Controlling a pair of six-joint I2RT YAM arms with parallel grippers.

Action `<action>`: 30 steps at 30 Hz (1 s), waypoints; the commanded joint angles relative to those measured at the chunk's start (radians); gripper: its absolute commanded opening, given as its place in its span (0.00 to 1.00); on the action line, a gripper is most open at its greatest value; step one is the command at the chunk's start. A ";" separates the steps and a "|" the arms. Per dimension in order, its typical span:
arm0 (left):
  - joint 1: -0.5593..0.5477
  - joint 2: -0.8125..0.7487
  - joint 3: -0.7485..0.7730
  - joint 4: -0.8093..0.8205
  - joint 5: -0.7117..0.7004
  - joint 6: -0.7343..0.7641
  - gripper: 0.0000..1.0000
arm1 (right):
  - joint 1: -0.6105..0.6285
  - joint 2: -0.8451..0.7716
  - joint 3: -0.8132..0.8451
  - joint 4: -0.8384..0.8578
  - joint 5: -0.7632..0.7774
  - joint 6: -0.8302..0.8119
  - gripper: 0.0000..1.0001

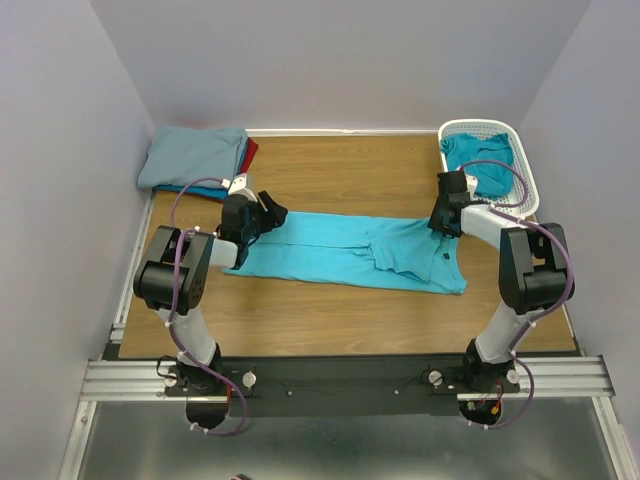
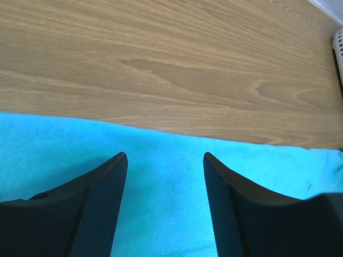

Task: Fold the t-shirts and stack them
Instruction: Fold the tshirt

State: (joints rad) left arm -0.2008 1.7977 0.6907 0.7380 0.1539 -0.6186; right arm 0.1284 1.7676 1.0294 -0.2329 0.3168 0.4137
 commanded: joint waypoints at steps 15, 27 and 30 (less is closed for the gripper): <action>-0.147 0.075 0.196 -0.343 -0.277 0.037 0.65 | -0.023 0.018 -0.022 0.024 0.019 0.016 0.20; -0.167 0.088 0.222 -0.393 -0.326 0.019 0.66 | -0.050 -0.037 -0.080 0.021 0.051 0.037 0.15; -0.170 0.075 0.213 -0.388 -0.333 0.016 0.66 | -0.052 -0.053 -0.084 0.021 0.031 0.039 0.29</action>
State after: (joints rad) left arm -0.3656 1.8648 0.9073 0.4057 -0.1204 -0.5999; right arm 0.0937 1.7420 0.9726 -0.1864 0.3183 0.4446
